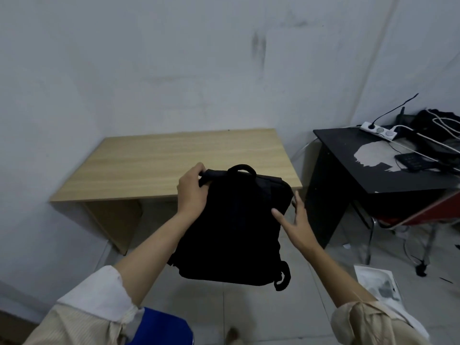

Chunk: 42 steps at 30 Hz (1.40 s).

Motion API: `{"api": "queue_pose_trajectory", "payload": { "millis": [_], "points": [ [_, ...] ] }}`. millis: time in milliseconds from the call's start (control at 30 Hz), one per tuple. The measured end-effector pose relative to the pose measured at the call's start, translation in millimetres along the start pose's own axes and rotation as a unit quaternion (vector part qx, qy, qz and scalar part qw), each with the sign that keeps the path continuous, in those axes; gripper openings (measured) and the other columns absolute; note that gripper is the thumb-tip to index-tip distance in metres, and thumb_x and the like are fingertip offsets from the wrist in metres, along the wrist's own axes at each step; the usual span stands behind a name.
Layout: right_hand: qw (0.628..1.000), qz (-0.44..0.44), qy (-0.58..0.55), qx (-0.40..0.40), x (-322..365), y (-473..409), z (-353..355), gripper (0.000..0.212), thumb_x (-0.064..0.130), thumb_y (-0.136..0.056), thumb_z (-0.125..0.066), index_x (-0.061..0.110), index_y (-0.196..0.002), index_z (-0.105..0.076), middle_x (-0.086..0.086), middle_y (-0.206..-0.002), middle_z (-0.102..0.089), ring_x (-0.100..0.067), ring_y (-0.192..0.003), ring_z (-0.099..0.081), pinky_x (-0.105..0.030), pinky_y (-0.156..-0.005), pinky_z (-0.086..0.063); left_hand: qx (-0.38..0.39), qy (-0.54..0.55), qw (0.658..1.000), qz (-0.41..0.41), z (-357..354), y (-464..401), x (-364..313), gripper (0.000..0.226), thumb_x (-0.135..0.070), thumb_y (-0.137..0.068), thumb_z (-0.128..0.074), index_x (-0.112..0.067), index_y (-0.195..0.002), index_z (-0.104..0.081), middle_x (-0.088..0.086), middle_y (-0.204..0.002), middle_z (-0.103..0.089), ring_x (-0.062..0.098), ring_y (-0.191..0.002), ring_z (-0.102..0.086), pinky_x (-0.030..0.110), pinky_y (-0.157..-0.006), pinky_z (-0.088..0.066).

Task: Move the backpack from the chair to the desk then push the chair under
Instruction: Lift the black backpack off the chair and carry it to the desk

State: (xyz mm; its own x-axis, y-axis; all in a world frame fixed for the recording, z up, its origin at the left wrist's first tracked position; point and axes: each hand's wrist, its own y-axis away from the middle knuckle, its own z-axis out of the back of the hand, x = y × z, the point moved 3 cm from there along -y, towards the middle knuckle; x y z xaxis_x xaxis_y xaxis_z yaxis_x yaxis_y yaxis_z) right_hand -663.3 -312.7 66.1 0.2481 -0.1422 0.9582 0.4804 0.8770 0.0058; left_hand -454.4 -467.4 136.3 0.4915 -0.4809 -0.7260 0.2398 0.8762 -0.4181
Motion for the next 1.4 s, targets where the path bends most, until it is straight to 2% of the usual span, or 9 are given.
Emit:
{"api": "queue_pose_trajectory", "payload": {
  "millis": [100,200,267,500,733,867,1067,1167,1400],
  "points": [
    [0.999,0.000,0.017,0.041,-11,-30,-2,0.092,0.018,-0.086,-0.069,0.019,-0.152,-0.005,-0.004,-0.156,-0.020,-0.006,-0.131,-0.024,0.009,-0.080,-0.036,-0.009,0.036,0.999,0.027,-19,-31,7,0.024,-0.001,-0.083,-0.061,-0.015,-0.071,-0.046,-0.004,-0.072,-0.055,0.017,-0.067,-0.047,0.025,-0.057,-0.036],
    [0.998,-0.015,0.009,0.054,-18,-68,-7,0.090,0.011,-0.083,-0.072,0.016,-0.151,-0.012,-0.008,-0.156,-0.024,-0.022,-0.143,-0.027,-0.031,-0.115,-0.034,-0.012,0.056,0.998,0.030,-36,-63,13,0.023,-0.001,-0.083,-0.062,-0.014,-0.070,-0.047,-0.008,-0.071,-0.054,0.011,-0.061,-0.046,0.012,-0.053,-0.036],
    [0.997,-0.039,-0.031,0.054,-17,-99,-9,0.090,0.007,-0.083,-0.071,0.016,-0.151,-0.013,-0.011,-0.153,-0.029,-0.029,-0.140,-0.033,-0.050,-0.115,-0.033,-0.015,0.069,0.997,0.030,-44,-89,17,0.022,-0.001,-0.082,-0.063,-0.014,-0.070,-0.048,-0.010,-0.070,-0.055,0.004,-0.056,-0.044,0.010,-0.051,-0.036],
    [0.996,-0.072,-0.045,0.000,7,-230,-22,0.087,0.018,-0.089,-0.065,0.023,-0.151,-0.004,-0.012,-0.130,-0.046,-0.034,-0.117,-0.055,-0.057,-0.102,-0.045,-0.035,0.092,0.995,0.032,-64,-199,21,0.032,-0.002,-0.079,-0.064,-0.024,-0.064,-0.047,-0.013,-0.071,-0.056,-0.001,-0.058,-0.050,0.005,-0.054,-0.038],
    [0.988,-0.082,-0.129,-0.005,17,-321,-34,0.053,0.039,-0.095,-0.051,0.024,-0.142,-0.032,-0.007,-0.133,-0.053,-0.019,-0.103,-0.060,-0.036,-0.089,-0.048,-0.054,0.094,0.993,0.035,-81,-278,36,0.020,-0.003,-0.079,-0.063,-0.014,-0.070,-0.049,-0.011,-0.068,-0.053,0.006,-0.061,-0.047,0.016,-0.056,-0.038],
    [0.983,-0.073,-0.165,-0.030,20,-347,-45,0.059,0.058,-0.093,-0.039,0.031,-0.144,-0.030,0.002,-0.140,-0.048,-0.012,-0.116,-0.054,-0.039,-0.102,-0.044,-0.062,0.096,0.990,0.082,-91,-320,58,0.011,-0.004,-0.080,-0.062,-0.003,-0.077,-0.052,0.002,-0.075,-0.055,0.017,-0.069,-0.046,0.030,-0.061,-0.038],
    [0.981,-0.020,-0.190,-0.030,32,-397,-65,0.071,0.073,-0.083,-0.037,0.040,-0.145,-0.025,0.007,-0.150,-0.038,-0.010,-0.132,-0.041,-0.035,-0.111,-0.035,-0.100,0.137,0.973,0.157,-119,-374,88,0.009,-0.006,-0.081,-0.062,-0.004,-0.078,-0.054,0.000,-0.075,-0.053,0.013,-0.064,-0.043,0.023,-0.057,-0.036],
    [0.987,-0.012,-0.158,0.000,34,-432,-73,0.080,0.074,-0.079,-0.047,0.041,-0.147,-0.019,0.006,-0.148,-0.037,-0.008,-0.127,-0.042,-0.030,-0.103,-0.035,-0.112,0.159,0.961,0.195,-141,-401,106,0.019,-0.007,-0.082,-0.063,-0.012,-0.071,-0.049,-0.005,-0.067,-0.049,0.011,-0.059,-0.040,0.021,-0.053,-0.034],
    [0.997,0.031,-0.061,0.036,39,-535,-78,0.092,0.048,-0.081,-0.069,0.034,-0.150,-0.010,0.000,-0.156,-0.028,-0.015,-0.141,-0.033,-0.042,-0.117,-0.031,-0.113,0.197,0.940,0.256,-189,-476,138,0.033,-0.004,-0.082,-0.062,-0.018,-0.061,-0.041,-0.004,-0.063,-0.048,0.013,-0.056,-0.040,0.023,-0.051,-0.034]
  ]
}}
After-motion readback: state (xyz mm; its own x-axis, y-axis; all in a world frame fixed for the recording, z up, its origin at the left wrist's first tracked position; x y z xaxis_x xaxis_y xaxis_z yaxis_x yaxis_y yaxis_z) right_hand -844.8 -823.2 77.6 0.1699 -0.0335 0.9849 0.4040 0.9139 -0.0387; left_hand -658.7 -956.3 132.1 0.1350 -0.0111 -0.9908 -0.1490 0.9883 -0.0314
